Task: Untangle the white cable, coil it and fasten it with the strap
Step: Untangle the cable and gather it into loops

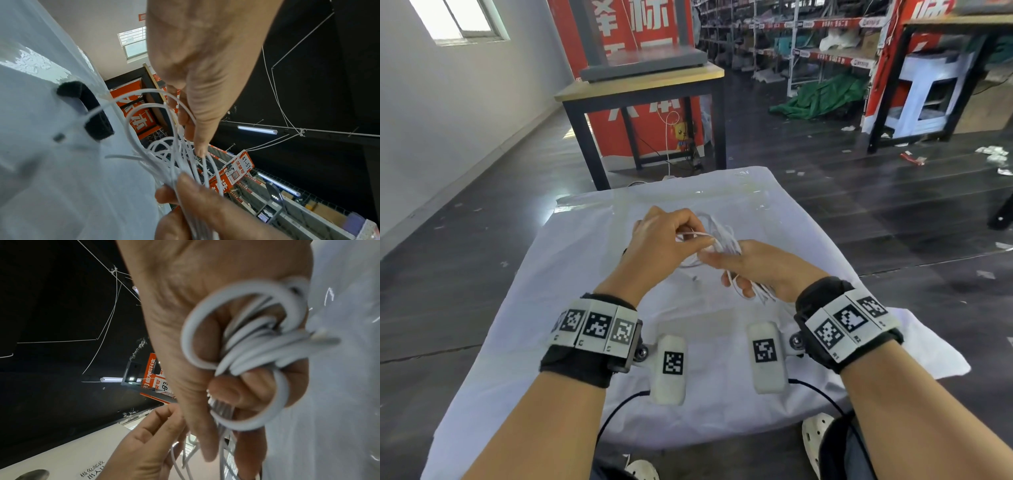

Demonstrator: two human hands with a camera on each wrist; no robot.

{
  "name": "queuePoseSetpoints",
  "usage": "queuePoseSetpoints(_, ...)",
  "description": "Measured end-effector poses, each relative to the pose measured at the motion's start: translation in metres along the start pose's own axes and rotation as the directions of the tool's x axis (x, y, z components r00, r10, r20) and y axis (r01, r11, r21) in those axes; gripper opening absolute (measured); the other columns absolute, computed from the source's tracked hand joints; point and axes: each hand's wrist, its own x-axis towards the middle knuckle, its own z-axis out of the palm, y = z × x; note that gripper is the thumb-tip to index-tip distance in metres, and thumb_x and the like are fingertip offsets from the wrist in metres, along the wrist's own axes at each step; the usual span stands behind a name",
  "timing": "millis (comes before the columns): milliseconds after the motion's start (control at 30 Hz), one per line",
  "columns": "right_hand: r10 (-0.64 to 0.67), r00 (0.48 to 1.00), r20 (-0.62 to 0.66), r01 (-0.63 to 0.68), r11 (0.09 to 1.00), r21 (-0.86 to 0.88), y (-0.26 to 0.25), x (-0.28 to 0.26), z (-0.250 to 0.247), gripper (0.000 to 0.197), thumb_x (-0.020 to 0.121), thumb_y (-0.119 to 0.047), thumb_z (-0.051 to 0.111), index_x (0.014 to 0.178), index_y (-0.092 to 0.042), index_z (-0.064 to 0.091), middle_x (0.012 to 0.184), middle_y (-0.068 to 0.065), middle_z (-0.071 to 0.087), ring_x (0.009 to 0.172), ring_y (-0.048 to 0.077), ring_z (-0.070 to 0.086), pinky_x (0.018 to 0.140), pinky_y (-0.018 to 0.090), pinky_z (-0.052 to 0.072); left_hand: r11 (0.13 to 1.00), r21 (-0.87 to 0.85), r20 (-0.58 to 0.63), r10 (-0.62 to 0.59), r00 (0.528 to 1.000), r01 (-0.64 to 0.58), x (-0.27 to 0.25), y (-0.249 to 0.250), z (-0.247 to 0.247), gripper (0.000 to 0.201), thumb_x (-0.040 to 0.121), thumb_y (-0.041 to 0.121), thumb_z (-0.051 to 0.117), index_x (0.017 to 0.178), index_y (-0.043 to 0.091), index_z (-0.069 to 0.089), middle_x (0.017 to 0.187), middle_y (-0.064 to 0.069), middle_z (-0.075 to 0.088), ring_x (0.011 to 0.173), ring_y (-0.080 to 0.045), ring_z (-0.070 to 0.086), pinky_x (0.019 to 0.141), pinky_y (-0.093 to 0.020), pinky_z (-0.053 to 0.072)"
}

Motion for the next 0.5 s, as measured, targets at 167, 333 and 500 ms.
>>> queuePoseSetpoints(167,-0.013,0.995,0.098,0.015,1.0,-0.011,-0.001,-0.005,0.004,0.017,0.093,-0.023,0.06,0.104,-0.01,0.061,0.064,0.0,0.065,0.038,0.008,0.04,0.045,0.022,0.036,0.999,-0.041,-0.023,-0.001,1.0,0.0,0.003,-0.005,-0.004,0.009,0.085,0.025,0.07,0.091,0.026,0.064,0.088,0.011,0.066,0.085,-0.001,0.059,0.068,-0.004,0.04)
queuePoseSetpoints(333,0.012,0.995,0.096,-0.012,1.0,-0.001,-0.002,-0.007,0.002,0.019,0.092,-0.033,0.06,0.09,-0.014,0.059,0.054,-0.004,0.057,0.038,0.009,0.04,0.05,0.027,0.037,0.991,-0.09,-0.168,-0.11,0.98,0.096,0.006,-0.019,-0.015,0.013,0.089,0.02,0.063,0.101,0.025,0.064,0.101,0.011,0.063,0.091,-0.005,0.056,0.082,-0.018,0.045)
queuePoseSetpoints(500,0.003,0.997,0.072,-0.006,0.999,0.048,-0.002,-0.007,0.0,0.039,0.089,-0.048,0.058,0.09,-0.01,0.064,0.051,-0.007,0.051,0.038,0.01,0.04,0.048,0.024,0.039,0.839,-0.366,0.045,-0.417,0.908,0.403,0.006,-0.023,-0.02,0.03,0.092,0.044,0.055,0.115,0.025,0.061,0.115,0.007,0.065,0.11,-0.013,0.058,0.092,-0.032,0.046)
